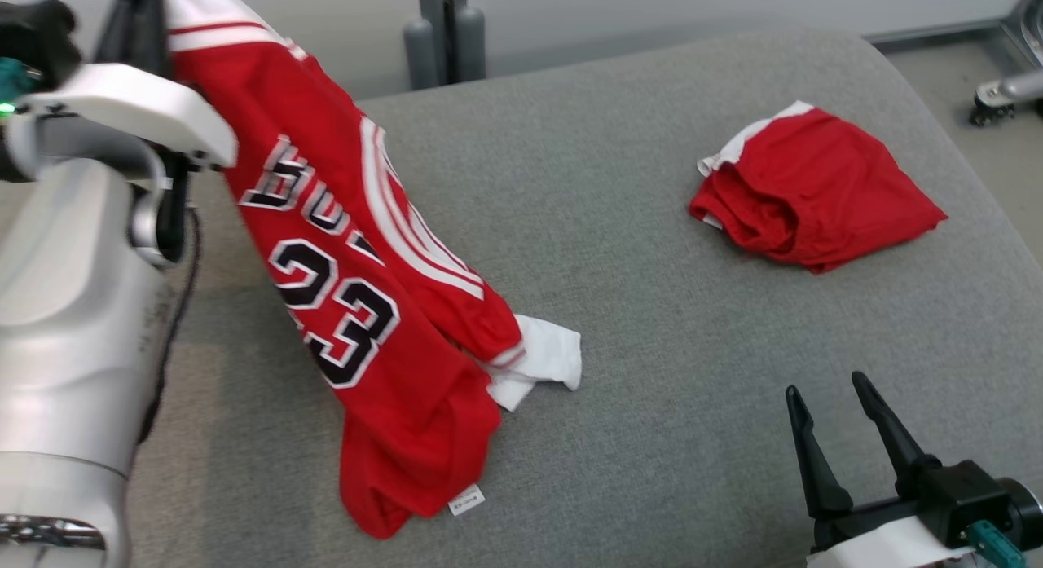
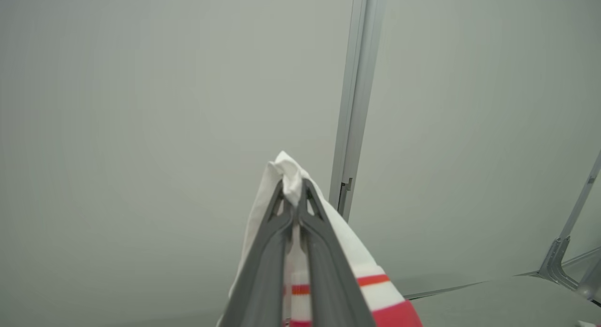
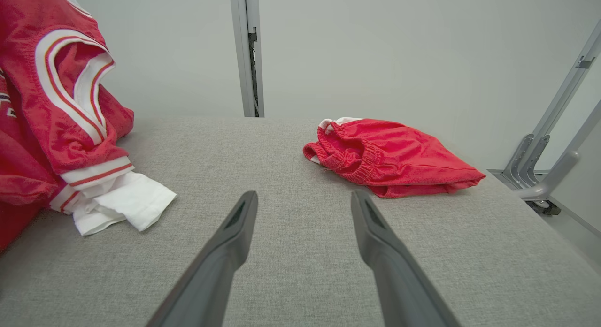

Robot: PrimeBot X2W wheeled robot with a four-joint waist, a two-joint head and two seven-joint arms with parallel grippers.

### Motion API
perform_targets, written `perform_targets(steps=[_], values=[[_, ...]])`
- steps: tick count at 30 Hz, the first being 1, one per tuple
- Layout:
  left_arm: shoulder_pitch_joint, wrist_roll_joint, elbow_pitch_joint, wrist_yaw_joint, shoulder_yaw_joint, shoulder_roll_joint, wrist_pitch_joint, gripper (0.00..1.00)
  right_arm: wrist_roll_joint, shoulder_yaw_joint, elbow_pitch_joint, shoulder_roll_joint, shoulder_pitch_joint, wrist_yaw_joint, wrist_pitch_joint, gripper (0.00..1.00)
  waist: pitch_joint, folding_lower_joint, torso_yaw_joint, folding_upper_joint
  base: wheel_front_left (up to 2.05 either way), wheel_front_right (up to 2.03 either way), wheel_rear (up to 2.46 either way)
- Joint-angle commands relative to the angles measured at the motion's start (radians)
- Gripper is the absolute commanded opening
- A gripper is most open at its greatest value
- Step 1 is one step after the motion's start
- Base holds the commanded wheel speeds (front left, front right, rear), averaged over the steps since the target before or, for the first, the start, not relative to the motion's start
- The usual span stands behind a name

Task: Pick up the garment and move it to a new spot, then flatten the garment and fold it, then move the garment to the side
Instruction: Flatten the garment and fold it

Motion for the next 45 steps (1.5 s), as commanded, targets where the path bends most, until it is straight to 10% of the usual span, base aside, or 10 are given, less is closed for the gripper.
perform_targets(steps=[1,7,14,22,31,45], values=[[-0.013,-0.001,0.022,0.004,0.008,0.016,-0.004,0.00,0.000,-0.002,-0.001,-0.006,-0.014,0.000,-0.004,1.00,0.042,0.0000,-0.038,0.0000,0.00,0.00,0.00],[-0.049,-0.002,0.155,-0.012,0.026,0.101,0.001,0.00,0.034,-0.011,-0.004,-0.006,-0.044,0.000,-0.004,1.00,0.130,0.0000,-0.082,0.0000,0.00,0.00,0.00],[-0.011,-0.024,0.239,-0.061,0.027,0.098,0.001,1.00,0.064,-0.031,0.003,-0.006,-0.059,0.000,-0.004,1.00,0.165,0.0000,-0.047,0.0000,0.00,0.00,0.00],[0.007,-0.055,0.292,-0.122,-0.018,0.071,0.149,1.00,0.046,-0.019,0.005,-0.007,-0.076,0.000,-0.004,1.00,0.102,0.0000,0.009,0.0000,0.00,0.00,0.00],[0.284,-0.131,-0.012,-0.133,-0.064,0.045,0.259,1.00,0.069,-0.056,0.012,-0.007,0.036,0.000,-0.004,1.00,-0.032,0.0000,0.041,0.0000,0.00,0.00,0.00],[1.044,-0.138,-0.878,0.178,-0.207,-0.046,0.448,1.00,0.056,-0.083,-0.009,-0.006,0.086,0.000,-0.004,1.00,-0.042,0.0000,0.087,0.0000,0.00,0.00,0.00]])
